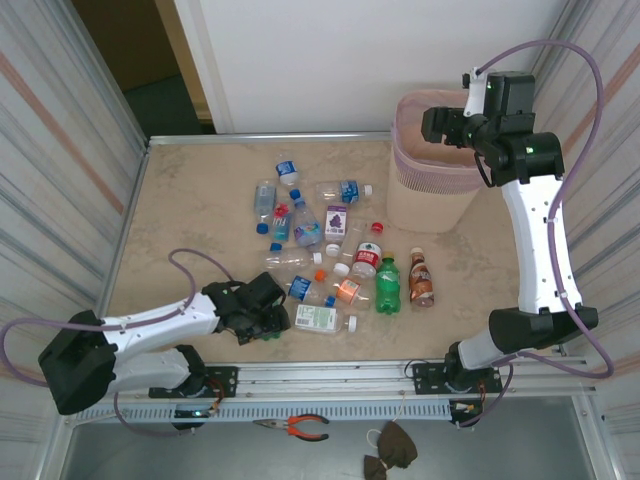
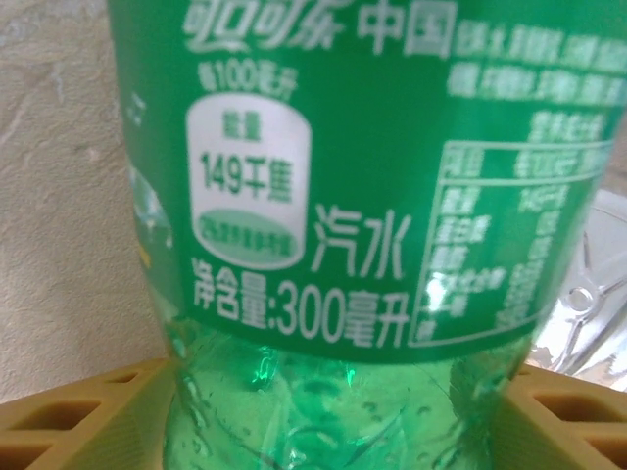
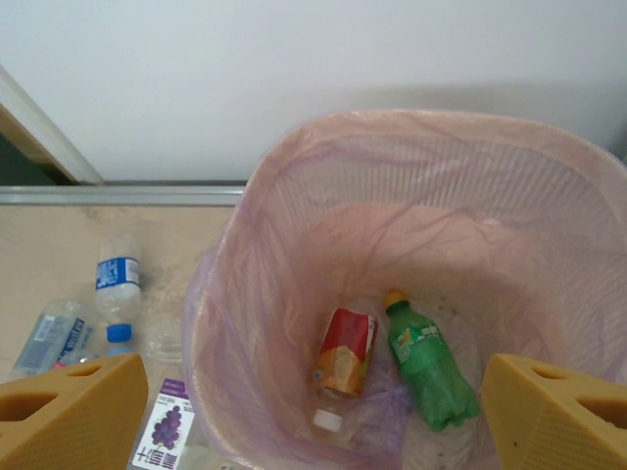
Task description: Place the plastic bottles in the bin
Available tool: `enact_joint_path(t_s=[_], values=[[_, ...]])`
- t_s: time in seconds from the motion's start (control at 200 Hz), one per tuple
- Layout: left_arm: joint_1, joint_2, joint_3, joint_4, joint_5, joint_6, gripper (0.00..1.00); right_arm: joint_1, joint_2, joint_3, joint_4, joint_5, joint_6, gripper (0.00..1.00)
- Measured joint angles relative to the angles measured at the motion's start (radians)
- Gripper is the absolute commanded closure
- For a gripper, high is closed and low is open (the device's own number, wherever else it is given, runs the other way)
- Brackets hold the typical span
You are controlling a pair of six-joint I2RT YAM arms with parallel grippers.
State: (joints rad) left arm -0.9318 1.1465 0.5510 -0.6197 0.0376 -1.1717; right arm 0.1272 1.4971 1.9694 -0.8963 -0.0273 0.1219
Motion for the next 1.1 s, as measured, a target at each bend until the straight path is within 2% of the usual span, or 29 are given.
enact_joint_path(t_s=[0.666,0.887,1.102], values=[[0.0,-0.005,-0.003,0.011,0.005,0.0,0.37,0.005,-0.024,-0.004,0.008,0.0,0.0,0.12],[0.0,-0.052,0.01,-0.042,-0.018,0.007,0.4,0.011,-0.035,-0.004,0.007,0.0,0.0,0.12],[0.0,-0.137,0.093,-0.109,-0.074,0.061,0.41,0.013,-0.055,-0.004,0.006,0.001,0.0,0.12]])
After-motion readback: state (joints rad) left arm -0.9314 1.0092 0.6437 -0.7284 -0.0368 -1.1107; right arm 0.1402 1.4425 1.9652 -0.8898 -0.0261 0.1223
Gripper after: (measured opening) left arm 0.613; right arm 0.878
